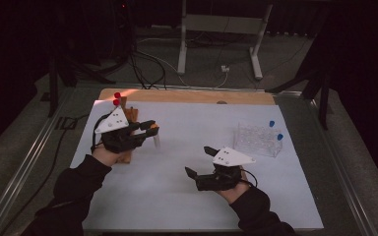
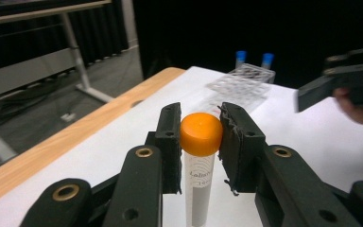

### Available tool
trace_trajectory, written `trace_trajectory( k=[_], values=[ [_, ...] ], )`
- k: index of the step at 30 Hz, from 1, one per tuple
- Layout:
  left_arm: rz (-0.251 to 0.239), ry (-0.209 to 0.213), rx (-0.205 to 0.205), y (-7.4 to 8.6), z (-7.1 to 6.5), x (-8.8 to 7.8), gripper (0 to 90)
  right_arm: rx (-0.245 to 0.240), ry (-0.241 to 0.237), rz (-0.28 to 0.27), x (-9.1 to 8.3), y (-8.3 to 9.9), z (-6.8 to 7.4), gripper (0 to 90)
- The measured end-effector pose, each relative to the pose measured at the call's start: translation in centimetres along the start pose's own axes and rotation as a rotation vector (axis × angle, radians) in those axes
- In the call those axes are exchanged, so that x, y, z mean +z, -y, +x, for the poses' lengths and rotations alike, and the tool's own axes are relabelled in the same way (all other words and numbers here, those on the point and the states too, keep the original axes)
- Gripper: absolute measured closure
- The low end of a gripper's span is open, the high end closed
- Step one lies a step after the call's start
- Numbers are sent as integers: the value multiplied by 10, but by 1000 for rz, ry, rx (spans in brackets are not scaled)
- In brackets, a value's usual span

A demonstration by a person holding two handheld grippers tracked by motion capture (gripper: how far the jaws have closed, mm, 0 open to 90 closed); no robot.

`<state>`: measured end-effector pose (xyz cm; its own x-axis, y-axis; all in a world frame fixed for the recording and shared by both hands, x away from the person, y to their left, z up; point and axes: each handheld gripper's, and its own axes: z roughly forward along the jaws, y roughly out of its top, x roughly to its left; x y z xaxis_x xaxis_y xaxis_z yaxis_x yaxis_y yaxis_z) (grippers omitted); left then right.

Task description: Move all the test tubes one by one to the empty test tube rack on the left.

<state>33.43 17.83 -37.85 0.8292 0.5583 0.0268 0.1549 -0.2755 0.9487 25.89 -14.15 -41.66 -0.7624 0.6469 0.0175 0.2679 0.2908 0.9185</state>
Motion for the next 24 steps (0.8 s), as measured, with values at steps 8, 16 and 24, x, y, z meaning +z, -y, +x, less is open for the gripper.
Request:
trace_trajectory(
  k=[8, 16, 24],
  values=[
    [-3, -93, -29, 2, 26, -19, 717, -3, -56, 0, -2, 1, -2, 0],
    [11, -174, -64, 9, 48, -33, 717, -15, -46, -7, -1, 2, -2, 0],
    [2, -236, -86, 13, 65, -44, 717, -18, -49, 0, 0, 4, -2, 0]
  ],
)
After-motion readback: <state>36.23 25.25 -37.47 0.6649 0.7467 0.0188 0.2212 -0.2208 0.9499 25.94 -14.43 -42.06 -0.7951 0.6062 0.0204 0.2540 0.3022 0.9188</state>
